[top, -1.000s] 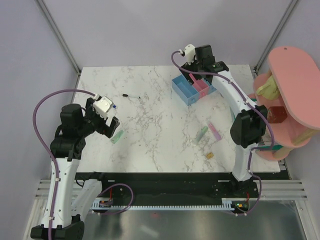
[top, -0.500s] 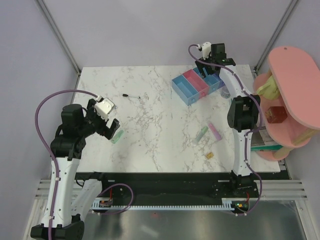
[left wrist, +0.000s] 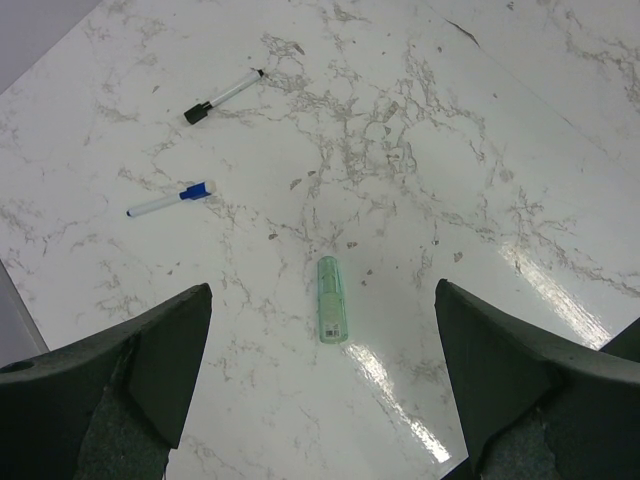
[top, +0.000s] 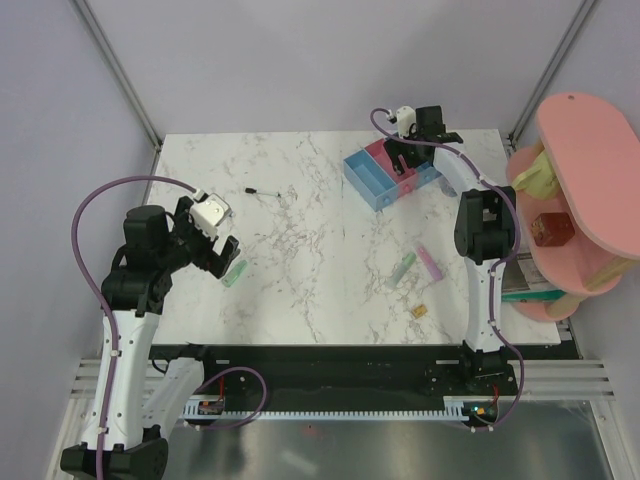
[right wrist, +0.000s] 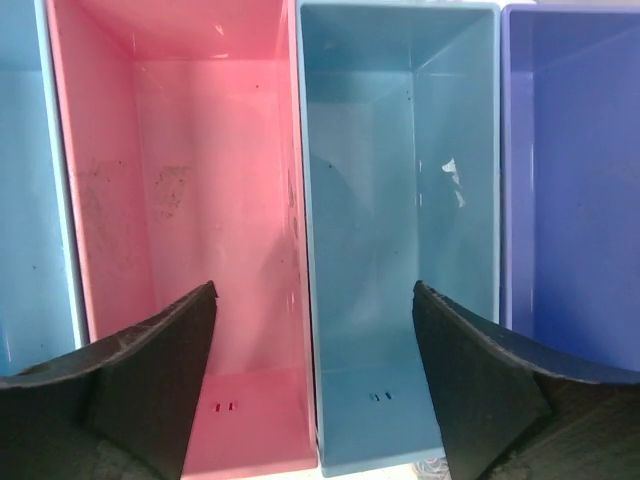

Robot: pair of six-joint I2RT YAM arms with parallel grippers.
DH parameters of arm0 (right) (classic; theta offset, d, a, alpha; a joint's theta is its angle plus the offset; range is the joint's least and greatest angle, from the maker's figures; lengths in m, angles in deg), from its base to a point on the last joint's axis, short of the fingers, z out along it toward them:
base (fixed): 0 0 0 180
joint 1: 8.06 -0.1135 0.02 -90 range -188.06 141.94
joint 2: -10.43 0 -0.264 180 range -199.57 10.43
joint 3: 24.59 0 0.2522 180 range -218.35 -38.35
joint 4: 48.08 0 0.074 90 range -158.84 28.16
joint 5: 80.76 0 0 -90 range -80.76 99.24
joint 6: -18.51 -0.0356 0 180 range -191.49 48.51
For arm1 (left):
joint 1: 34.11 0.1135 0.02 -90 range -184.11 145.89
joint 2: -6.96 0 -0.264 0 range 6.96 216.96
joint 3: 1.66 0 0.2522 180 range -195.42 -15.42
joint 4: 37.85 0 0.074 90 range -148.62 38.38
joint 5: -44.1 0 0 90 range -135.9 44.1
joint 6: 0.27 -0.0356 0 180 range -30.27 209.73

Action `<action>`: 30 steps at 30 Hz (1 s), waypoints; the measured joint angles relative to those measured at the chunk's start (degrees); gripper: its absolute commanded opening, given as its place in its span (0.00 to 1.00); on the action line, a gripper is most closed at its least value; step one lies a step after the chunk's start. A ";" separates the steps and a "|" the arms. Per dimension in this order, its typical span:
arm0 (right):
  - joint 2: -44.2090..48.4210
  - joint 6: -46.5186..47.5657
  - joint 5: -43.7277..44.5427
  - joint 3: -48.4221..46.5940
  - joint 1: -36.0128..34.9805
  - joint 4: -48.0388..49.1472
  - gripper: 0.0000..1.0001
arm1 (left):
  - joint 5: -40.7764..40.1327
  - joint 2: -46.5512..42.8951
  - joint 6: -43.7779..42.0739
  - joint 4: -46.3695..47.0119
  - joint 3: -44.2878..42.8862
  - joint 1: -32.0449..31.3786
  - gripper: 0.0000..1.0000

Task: Sort the stationery into containers
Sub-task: Move the storage box to the center of the board.

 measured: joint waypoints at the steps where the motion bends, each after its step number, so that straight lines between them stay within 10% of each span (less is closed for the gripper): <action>1: 0.00 -0.07 -0.04 0.02 -0.02 0.20 0.80 | 0.00 0.00 0.00 0.00 0.00 0.00 1.00; 30: -0.46 -7.06 3.45 4.35 -4.85 5.95 0.36 | 0.04 -1.97 0.02 -0.33 0.02 0.00 1.00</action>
